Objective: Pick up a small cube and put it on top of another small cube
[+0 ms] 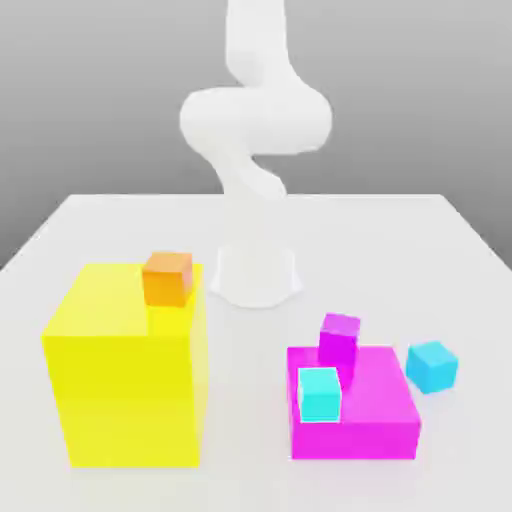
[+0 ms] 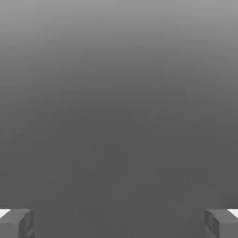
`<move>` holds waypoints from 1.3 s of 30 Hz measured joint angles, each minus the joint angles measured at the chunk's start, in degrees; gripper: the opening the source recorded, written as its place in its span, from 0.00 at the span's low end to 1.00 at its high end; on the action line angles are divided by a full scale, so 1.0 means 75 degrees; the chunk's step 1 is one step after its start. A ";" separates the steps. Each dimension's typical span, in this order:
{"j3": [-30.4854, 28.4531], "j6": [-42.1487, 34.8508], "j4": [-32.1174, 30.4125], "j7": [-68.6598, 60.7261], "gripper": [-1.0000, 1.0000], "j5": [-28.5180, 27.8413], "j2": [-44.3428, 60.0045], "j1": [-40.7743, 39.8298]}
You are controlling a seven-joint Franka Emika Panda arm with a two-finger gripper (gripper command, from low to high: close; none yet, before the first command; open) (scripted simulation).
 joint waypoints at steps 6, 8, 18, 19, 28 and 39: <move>0.0027 0.0966 -0.0897 -0.2106 0.50 0.0078 0.1520 0.1397; 0.0056 0.1279 -0.1187 -0.2788 0.50 0.0102 0.2012 0.1834; 0.0551 0.2846 -0.2639 -0.6186 0.50 0.0221 0.4467 0.3686; 0.0651 0.3003 -0.2784 -0.6504 0.50 0.0202 0.4713 0.3814; 0.0544 0.4736 -0.3189 -0.7335 0.50 -0.0658 0.7076 0.4747; 0.0454 0.4849 -0.3166 -0.7320 0.00 -0.0681 0.7228 0.4832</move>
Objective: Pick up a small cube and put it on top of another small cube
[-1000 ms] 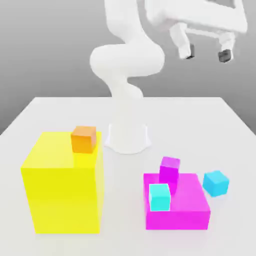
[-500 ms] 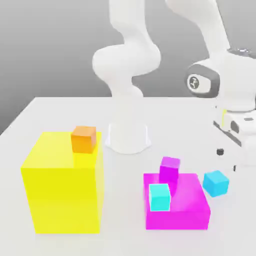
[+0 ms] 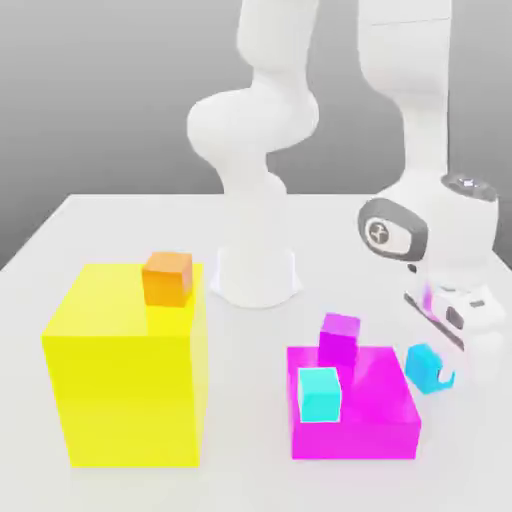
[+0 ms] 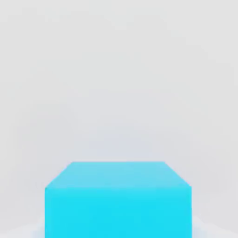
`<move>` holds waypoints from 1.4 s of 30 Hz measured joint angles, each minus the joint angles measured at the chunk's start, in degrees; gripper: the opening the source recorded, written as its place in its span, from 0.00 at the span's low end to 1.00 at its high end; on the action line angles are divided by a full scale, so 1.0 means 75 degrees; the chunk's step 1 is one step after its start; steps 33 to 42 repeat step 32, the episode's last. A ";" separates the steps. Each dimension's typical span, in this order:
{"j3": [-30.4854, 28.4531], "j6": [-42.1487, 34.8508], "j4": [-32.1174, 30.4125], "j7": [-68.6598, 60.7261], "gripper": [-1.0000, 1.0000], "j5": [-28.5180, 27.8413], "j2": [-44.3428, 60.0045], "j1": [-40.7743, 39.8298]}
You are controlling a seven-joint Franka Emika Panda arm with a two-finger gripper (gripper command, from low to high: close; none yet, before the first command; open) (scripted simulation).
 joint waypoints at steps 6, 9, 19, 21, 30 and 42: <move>0.0159 -0.1302 -0.0309 -0.0415 0.00 0.0621 -0.1616 -0.0205; -0.0045 -0.1931 -0.0508 -0.0415 0.00 0.0762 -0.2447 -0.0457; -0.0654 -0.4017 -0.1190 0.0115 0.00 0.0542 -0.5213 -0.1604; -0.0740 -0.4429 -0.1327 0.0242 0.00 0.0466 -0.5766 -0.1885; -0.0804 -0.2707 -0.1796 0.0326 1.00 0.0413 -0.4510 -0.2118; -0.0804 -0.2707 -0.1796 0.0326 1.00 0.0413 -0.4510 -0.2118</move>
